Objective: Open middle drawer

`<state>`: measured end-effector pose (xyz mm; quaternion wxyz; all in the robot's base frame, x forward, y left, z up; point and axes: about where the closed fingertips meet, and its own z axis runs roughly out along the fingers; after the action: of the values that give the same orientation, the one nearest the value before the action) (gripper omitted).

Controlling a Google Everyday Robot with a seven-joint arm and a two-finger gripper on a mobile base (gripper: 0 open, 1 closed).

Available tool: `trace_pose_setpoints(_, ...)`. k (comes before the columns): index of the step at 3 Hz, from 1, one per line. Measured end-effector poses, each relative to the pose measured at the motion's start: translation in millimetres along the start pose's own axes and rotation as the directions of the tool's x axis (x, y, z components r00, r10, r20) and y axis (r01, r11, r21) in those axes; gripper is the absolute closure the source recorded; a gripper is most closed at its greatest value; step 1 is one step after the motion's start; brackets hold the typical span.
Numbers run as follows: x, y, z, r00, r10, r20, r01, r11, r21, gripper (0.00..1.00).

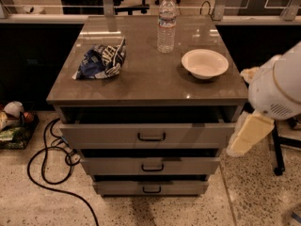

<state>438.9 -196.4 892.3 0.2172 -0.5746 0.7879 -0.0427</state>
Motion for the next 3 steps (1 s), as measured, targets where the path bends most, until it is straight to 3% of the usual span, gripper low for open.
trace_pose_setpoints(2, 27.8, 69.6, 80.8, 0.998, 0.064, 0.029, -0.065, 0.9968, 0.046, 0.00)
trace_pose_setpoints(3, 39.3, 107.6, 121.3, 0.990, 0.126, 0.060, -0.129, 0.9903, 0.053, 0.00)
